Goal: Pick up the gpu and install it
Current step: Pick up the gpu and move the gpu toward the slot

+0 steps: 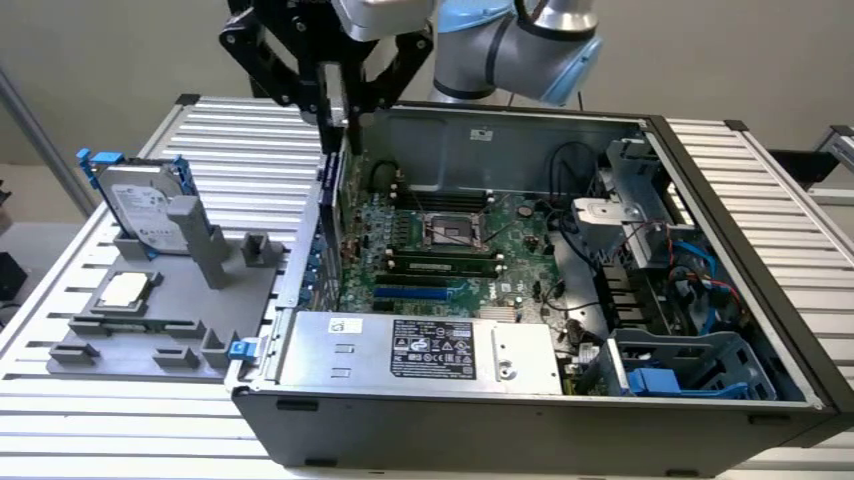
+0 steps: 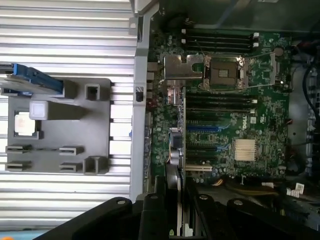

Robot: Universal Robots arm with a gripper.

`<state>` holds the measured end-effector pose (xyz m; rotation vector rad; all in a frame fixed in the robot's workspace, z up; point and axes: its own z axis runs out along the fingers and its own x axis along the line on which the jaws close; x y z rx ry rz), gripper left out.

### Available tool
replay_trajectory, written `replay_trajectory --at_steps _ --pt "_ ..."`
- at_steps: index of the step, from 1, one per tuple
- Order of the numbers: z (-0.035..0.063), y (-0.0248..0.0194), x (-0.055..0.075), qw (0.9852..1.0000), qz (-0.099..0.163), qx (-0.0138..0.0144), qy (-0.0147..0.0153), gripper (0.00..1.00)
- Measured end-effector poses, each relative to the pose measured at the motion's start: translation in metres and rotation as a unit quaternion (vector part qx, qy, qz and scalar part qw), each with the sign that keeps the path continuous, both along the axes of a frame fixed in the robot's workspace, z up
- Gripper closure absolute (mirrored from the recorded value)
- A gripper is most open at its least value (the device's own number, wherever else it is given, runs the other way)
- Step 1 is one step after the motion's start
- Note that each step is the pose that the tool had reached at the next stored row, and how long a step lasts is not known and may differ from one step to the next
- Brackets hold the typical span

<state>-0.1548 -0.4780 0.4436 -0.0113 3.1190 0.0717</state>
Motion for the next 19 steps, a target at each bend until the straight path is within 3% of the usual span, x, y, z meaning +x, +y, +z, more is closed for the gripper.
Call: replay_trajectory --at_steps 8,19 --pt "-0.013 0.0026 0.036 1.0 0.0 -0.0014 0.0 1.0" --pt "-0.0329 0.0225 0.085 1.0 0.0 -0.0014 0.0 1.0"
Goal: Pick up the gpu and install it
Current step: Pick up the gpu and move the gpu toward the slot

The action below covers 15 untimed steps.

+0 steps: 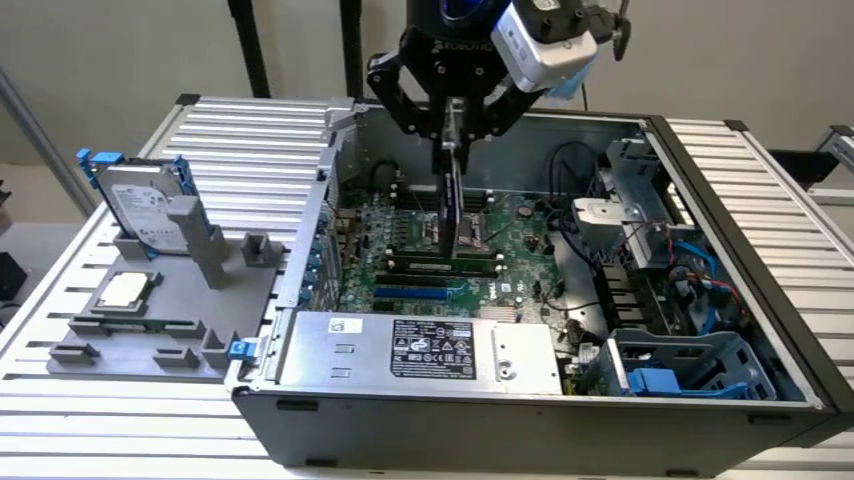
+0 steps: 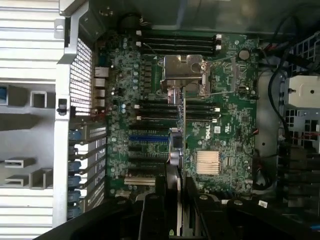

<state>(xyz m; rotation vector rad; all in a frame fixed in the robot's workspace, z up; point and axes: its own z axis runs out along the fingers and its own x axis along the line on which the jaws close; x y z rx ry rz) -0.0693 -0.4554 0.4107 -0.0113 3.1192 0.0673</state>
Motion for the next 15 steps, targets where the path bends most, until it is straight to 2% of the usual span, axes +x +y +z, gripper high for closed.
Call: replay_trajectory --at_steps 2,3,5,15 --pt "-0.0037 0.0028 0.0055 1.0 0.0 0.0 0.0 1.0" --pt "-0.0056 0.0029 0.0057 1.0 0.0 0.0001 0.0 1.0" --pt "-0.0065 0.0029 0.0058 1.0 0.0 -0.0015 0.0 1.0" --pt "-0.0065 0.0029 0.0058 1.0 0.0 -0.0015 0.0 1.0"
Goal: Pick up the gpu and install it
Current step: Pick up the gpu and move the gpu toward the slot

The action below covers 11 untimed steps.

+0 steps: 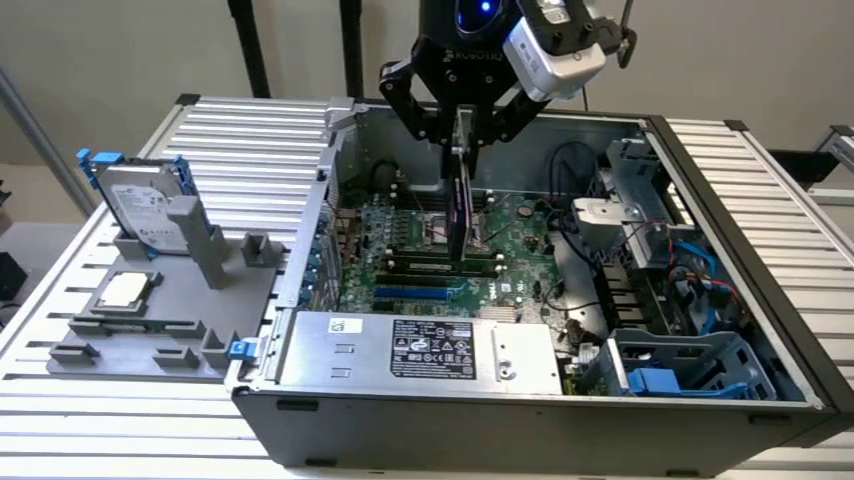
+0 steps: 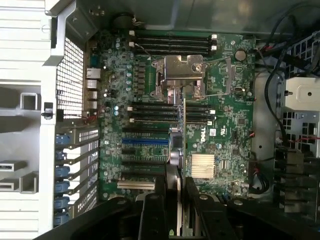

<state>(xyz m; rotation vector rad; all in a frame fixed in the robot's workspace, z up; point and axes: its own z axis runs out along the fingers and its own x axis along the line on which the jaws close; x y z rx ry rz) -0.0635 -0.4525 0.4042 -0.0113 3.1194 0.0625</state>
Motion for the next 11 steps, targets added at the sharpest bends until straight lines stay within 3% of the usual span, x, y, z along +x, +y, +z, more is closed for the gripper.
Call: replay_trajectory --at_steps 10,11 --pt "0.0 0.0 0.0 1.0 0.0 0.0 0.0 1.0" --pt "-0.0002 0.0 0.0 1.0 0.003 -0.0001 -0.0015 1.0"
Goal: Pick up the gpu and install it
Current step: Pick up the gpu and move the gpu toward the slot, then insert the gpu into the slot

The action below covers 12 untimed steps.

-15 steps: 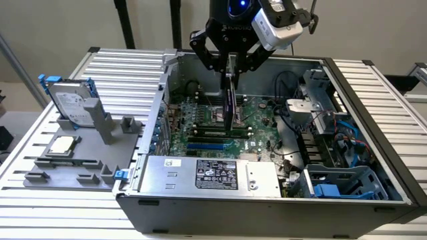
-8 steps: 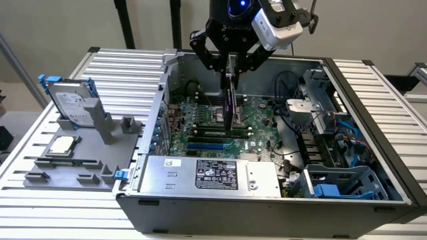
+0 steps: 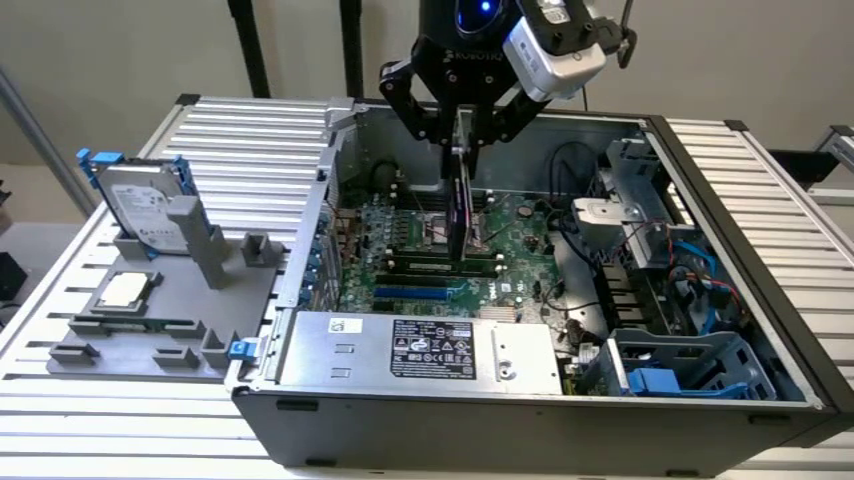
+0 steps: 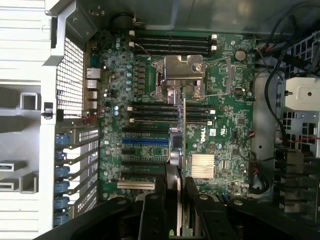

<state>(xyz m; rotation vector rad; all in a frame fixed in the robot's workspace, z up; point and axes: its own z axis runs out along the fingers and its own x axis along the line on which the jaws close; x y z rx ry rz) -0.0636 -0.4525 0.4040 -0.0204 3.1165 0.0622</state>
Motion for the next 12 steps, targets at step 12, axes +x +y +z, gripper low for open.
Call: replay_trajectory --at_steps 12 --pt "-0.0052 0.0 0.0 0.9942 0.108 0.0002 -0.0013 1.0"
